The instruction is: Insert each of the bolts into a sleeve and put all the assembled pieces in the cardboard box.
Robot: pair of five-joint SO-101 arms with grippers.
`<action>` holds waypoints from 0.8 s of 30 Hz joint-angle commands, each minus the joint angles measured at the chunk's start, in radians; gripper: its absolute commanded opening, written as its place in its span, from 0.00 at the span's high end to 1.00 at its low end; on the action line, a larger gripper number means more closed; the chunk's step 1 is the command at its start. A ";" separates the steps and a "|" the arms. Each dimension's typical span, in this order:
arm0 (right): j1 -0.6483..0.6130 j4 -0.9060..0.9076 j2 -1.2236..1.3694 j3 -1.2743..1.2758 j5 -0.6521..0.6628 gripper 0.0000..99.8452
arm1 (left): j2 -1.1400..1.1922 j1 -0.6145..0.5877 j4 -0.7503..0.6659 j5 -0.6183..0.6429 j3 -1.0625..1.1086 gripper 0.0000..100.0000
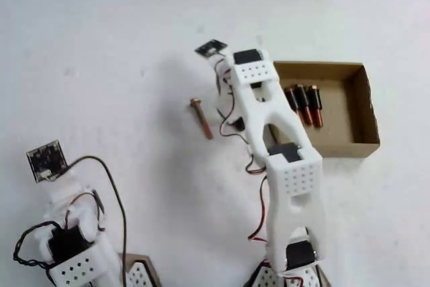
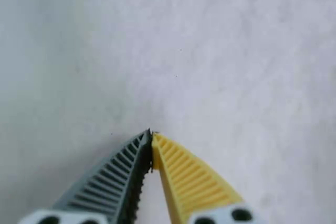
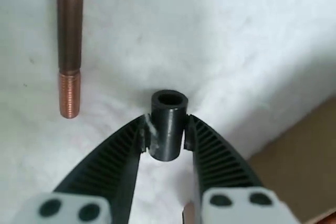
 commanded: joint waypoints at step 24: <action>0.013 0.019 -0.025 -0.046 -0.008 0.93 | -0.008 -0.007 0.005 -0.008 0.000 0.98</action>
